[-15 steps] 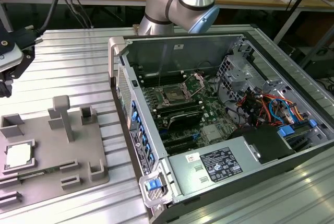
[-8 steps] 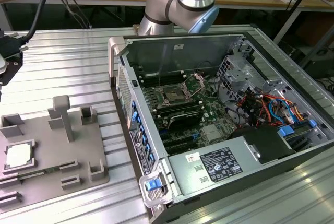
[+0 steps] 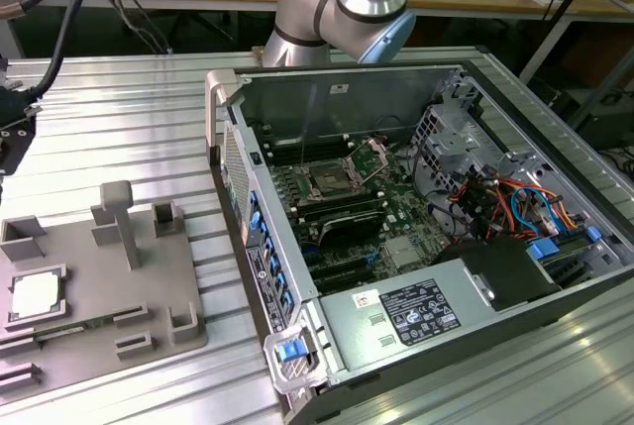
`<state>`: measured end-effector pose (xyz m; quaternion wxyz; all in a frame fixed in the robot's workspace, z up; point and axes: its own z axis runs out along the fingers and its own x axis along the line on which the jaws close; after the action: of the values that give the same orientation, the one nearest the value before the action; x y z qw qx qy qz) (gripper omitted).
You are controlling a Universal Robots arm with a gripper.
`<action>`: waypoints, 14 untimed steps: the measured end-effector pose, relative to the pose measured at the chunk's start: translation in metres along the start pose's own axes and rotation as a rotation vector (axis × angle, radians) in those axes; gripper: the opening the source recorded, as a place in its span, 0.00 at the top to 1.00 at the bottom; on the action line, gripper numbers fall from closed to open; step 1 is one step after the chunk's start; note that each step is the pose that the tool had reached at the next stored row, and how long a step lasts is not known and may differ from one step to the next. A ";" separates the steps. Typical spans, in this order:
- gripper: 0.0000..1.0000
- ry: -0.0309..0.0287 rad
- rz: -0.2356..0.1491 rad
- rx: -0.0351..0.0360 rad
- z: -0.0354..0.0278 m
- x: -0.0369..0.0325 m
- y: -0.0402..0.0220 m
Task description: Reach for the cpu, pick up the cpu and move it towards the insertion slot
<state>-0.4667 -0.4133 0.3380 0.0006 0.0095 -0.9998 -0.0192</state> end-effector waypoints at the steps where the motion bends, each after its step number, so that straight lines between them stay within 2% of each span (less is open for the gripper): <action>1: 0.64 -0.0002 0.000 -0.0001 0.0027 0.0010 -0.0034; 3: 0.52 -0.0002 0.000 -0.0002 0.0065 0.0019 -0.0101; 5: 0.52 -0.0002 0.000 -0.0002 0.0098 0.0027 -0.0159; 6: 0.40 0.0000 0.000 -0.0001 0.0125 0.0031 -0.0192; 7: 0.40 -0.0003 0.000 -0.0002 0.0144 0.0031 -0.0199; 9: 0.28 -0.0001 0.001 -0.0002 0.0182 0.0037 -0.0201; 10: 0.28 -0.0001 0.002 -0.0001 0.0200 0.0039 -0.0202; 11: 0.22 -0.0003 0.003 -0.0002 0.0221 0.0040 -0.0204; 13: 0.22 -0.0004 0.005 0.0004 0.0271 0.0041 -0.0206; 14: 0.22 -0.0002 0.005 0.0008 0.0272 0.0041 -0.0206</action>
<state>-0.4704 -0.4329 0.3100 0.0005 0.0071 -0.9998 -0.0188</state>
